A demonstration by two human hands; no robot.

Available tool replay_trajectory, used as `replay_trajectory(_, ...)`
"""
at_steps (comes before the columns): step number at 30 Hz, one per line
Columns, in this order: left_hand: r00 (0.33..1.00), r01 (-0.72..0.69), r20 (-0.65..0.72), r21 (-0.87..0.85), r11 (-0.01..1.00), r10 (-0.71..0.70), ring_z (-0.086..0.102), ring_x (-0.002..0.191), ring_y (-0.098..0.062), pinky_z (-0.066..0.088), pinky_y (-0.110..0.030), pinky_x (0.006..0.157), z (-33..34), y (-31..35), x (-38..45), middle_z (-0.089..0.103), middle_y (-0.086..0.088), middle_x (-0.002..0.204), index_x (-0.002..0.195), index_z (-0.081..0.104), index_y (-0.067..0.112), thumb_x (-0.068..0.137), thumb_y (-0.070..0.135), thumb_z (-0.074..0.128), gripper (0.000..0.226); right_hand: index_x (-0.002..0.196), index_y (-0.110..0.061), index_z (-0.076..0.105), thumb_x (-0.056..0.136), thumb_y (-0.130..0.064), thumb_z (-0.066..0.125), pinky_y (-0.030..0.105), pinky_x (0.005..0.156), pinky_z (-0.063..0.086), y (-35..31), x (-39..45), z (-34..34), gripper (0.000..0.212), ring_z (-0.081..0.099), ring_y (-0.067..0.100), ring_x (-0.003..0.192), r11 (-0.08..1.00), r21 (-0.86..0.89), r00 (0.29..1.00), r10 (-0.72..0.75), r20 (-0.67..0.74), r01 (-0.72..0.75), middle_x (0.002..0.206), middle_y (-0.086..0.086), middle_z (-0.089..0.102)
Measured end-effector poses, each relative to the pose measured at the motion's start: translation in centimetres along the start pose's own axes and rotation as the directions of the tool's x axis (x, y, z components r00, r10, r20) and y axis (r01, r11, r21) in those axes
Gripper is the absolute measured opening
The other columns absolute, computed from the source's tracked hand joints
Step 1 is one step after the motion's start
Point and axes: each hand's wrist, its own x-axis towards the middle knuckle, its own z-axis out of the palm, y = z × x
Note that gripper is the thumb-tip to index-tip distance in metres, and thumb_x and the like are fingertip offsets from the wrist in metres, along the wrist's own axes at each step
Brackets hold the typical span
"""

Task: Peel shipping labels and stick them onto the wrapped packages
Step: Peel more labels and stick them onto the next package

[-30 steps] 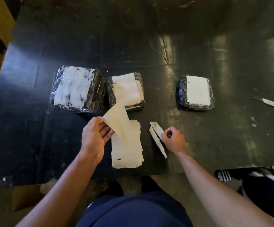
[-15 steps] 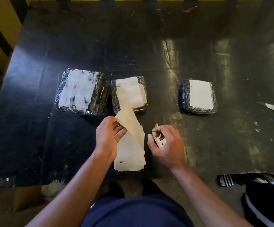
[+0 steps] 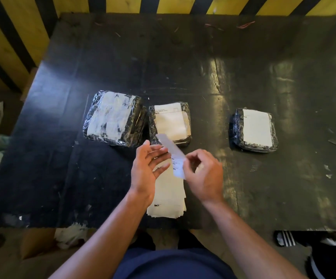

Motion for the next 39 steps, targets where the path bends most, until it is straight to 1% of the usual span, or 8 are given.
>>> replay_trajectory(3,0.991,-0.099,-0.069,0.244,0.965,0.119,0.074,0.111,-0.025,0.059,-0.037,0.090,-0.9,-0.2,1.3,0.075,-0.008,0.116,0.116,0.068,0.016,0.105,0.031,0.061,0.020,0.078,-0.019,0.072,0.087,-0.008,0.080,0.023,0.067,0.055,0.7,1.8,-1.4,0.016,0.068,0.007,0.071,0.904,0.291,0.949,0.304,0.082,-0.315,0.076,-0.006,0.075)
replay_trajectory(5,0.994,-0.079,-0.038,0.360,0.929,0.099,0.072,0.112,-0.020,0.059,-0.037,0.097,-1.4,-0.1,2.2,0.073,-0.005,0.120,0.120,0.067,0.019,0.102,0.032,0.067,0.022,0.084,-0.011,0.074,0.088,-0.004,0.080,0.031,0.073,0.060,1.0,2.9,-2.3,0.010,0.074,0.019,0.082,0.689,0.493,0.844,0.482,0.237,-0.532,0.089,0.008,0.080)
replay_trajectory(7,0.999,-0.027,0.044,0.396,0.918,0.010,0.073,0.110,-0.018,0.058,-0.040,0.101,-1.6,0.1,3.0,0.075,-0.005,0.120,0.123,0.068,0.019,0.100,0.035,0.069,0.028,0.089,-0.008,0.074,0.089,-0.003,0.078,0.029,0.069,0.056,1.3,3.5,-3.0,0.007,0.073,0.023,0.084,0.506,0.571,0.752,0.552,0.361,-0.646,0.100,0.015,0.081)
replay_trajectory(11,0.984,-0.013,0.171,0.388,0.922,-0.058,0.077,0.108,-0.022,0.058,-0.041,0.102,-1.4,0.3,3.9,0.081,-0.004,0.112,0.119,0.072,0.012,0.100,0.029,0.071,0.026,0.090,-0.010,0.074,0.090,-0.004,0.077,0.022,0.062,0.052,1.8,4.1,-3.0,0.006,0.074,0.019,0.082,0.419,0.586,0.706,0.558,0.437,-0.694,0.103,0.013,0.081)
replay_trajectory(22,0.992,-0.098,-0.026,0.420,0.902,0.120,0.080,0.091,-0.011,0.063,-0.024,0.076,0.5,-0.7,6.5,0.082,0.000,0.097,0.101,0.073,0.013,0.098,0.019,0.074,0.006,0.080,-0.021,0.077,0.091,-0.016,0.081,0.030,0.078,0.062,2.7,6.5,0.7,0.013,0.074,0.015,0.089,0.726,0.363,0.808,0.564,0.173,-0.584,0.084,-0.008,0.080)
replay_trajectory(26,0.972,-0.129,-0.115,0.465,0.876,0.204,0.078,0.093,-0.010,0.062,-0.020,0.072,2.0,-0.4,9.1,0.079,0.004,0.098,0.102,0.072,0.021,0.098,0.024,0.075,0.005,0.081,-0.024,0.078,0.089,-0.019,0.083,0.016,0.070,0.058,2.9,9.0,2.9,0.011,0.071,0.003,0.082,0.779,0.297,0.825,0.561,0.062,-0.552,0.088,-0.012,0.078)
replay_trajectory(31,0.949,-0.061,-0.243,0.489,0.870,0.203,0.074,0.094,-0.012,0.065,-0.037,0.085,3.3,0.4,12.7,0.076,0.005,0.100,0.099,0.070,0.025,0.097,0.026,0.075,0.005,0.093,-0.018,0.078,0.085,-0.020,0.087,0.006,0.056,0.048,3.4,12.6,4.9,0.012,0.067,-0.003,0.077,0.772,0.259,0.808,0.585,0.065,-0.580,0.084,-0.014,0.072)
replay_trajectory(39,0.906,0.019,-0.364,0.547,0.837,0.217,0.068,0.084,-0.007,0.059,-0.025,0.068,4.1,0.3,15.6,0.072,0.006,0.098,0.105,0.070,0.023,0.096,0.034,0.077,0.016,0.088,-0.016,0.078,0.089,-0.024,0.084,0.022,0.060,0.051,4.3,15.6,7.2,0.010,0.066,0.005,0.085,0.790,0.171,0.808,0.569,0.153,-0.589,0.088,-0.011,0.072)
